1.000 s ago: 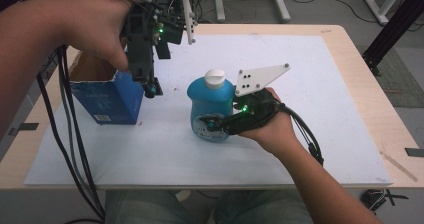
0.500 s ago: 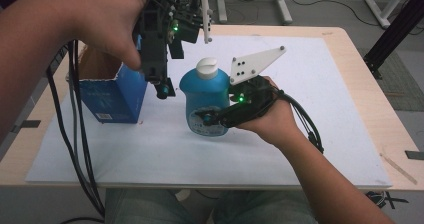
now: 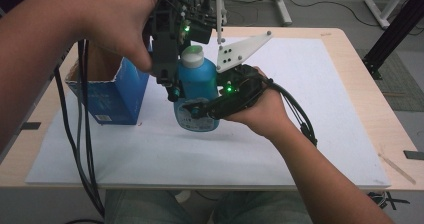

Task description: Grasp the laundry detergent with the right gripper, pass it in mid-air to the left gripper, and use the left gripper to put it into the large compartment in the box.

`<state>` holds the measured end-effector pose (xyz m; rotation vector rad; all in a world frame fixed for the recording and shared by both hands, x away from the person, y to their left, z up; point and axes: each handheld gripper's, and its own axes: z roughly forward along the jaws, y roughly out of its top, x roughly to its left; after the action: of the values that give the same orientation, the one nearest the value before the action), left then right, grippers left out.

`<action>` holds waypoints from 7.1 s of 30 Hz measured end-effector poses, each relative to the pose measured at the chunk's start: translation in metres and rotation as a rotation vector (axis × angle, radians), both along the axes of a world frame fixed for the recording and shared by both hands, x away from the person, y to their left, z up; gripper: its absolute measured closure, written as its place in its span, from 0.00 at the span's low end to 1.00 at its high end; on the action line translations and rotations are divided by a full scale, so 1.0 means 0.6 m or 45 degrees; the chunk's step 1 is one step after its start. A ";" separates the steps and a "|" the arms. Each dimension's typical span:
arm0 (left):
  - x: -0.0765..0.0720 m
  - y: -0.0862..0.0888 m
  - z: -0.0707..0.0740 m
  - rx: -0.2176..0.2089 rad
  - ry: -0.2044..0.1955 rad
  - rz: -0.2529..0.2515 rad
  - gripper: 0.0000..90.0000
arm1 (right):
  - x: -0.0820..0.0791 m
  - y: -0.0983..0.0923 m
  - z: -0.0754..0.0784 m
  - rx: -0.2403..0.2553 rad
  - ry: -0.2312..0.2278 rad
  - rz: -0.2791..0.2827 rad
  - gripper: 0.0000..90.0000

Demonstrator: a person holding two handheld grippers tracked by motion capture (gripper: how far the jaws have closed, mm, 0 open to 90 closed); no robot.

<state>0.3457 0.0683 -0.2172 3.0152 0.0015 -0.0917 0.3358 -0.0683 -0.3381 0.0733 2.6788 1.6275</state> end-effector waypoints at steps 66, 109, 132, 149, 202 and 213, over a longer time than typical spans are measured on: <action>0.002 -0.025 -0.004 0.076 0.028 0.057 0.41 | 0.002 0.010 0.002 0.047 0.021 0.034 0.52; 0.006 -0.009 0.019 0.094 0.073 0.143 0.42 | 0.002 -0.109 0.025 -0.136 -0.052 -0.090 0.06; 0.035 0.055 0.115 0.012 0.137 0.705 0.42 | 0.027 -0.171 0.107 -0.700 -0.226 -0.130 0.01; 0.067 0.171 0.193 -0.003 0.078 1.355 0.42 | 0.027 -0.177 0.113 -0.713 -0.241 -0.131 0.01; 0.147 0.293 -0.093 0.182 0.014 0.847 0.42 | 0.039 -0.163 0.089 -0.757 -0.196 -0.166 0.01; 0.152 0.293 -0.123 0.176 0.024 0.757 0.42 | 0.042 -0.163 0.079 -0.750 -0.186 -0.171 0.01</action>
<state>0.4371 0.2439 -0.2912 2.9998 0.9271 -0.0630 0.3612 -0.1659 -0.2904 0.1193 2.8349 0.7305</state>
